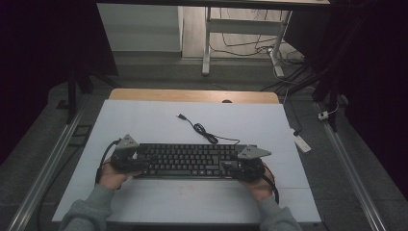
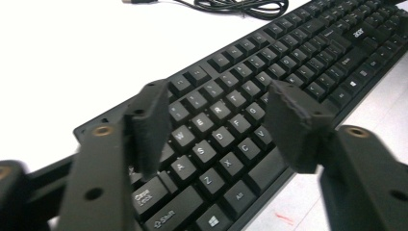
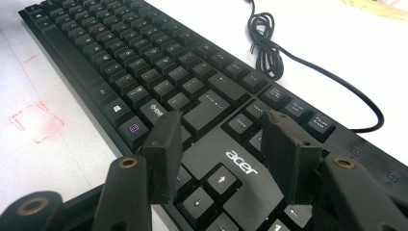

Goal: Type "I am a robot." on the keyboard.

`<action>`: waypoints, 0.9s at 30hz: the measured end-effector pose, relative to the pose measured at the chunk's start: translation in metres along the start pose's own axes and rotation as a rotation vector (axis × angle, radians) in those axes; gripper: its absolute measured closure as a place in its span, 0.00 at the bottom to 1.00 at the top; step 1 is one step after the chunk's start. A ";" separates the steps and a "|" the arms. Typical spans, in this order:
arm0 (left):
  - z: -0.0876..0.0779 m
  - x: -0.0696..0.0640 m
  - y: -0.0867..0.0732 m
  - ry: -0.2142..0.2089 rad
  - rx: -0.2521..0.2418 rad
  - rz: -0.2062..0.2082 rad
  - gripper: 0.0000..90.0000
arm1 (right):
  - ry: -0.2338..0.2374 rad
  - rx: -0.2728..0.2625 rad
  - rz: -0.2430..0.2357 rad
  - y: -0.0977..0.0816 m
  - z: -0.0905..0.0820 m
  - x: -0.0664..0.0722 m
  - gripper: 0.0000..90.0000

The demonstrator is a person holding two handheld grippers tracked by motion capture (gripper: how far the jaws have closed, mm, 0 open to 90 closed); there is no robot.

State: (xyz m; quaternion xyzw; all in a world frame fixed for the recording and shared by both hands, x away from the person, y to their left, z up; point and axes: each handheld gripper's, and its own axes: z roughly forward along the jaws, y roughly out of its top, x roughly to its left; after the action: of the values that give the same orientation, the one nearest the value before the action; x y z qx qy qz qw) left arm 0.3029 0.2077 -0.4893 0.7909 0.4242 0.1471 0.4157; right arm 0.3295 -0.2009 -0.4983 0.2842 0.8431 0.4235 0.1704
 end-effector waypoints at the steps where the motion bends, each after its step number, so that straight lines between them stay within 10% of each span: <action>1: 0.000 0.001 0.000 0.002 0.001 0.001 0.54 | -0.001 0.000 0.000 0.000 0.000 0.000 0.55; 20: -0.003 0.014 -0.004 0.028 0.028 -0.005 0.98 | -0.009 0.007 -0.003 0.000 0.001 0.000 0.55; 27: 0.002 0.016 -0.007 0.034 0.078 -0.002 0.99 | -0.006 0.009 0.001 -0.001 0.001 0.000 0.55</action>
State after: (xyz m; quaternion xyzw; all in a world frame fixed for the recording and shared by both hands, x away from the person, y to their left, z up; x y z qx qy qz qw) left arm 0.3095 0.2211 -0.4983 0.8035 0.4374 0.1436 0.3773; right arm 0.3300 -0.2008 -0.4996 0.2865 0.8444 0.4191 0.1714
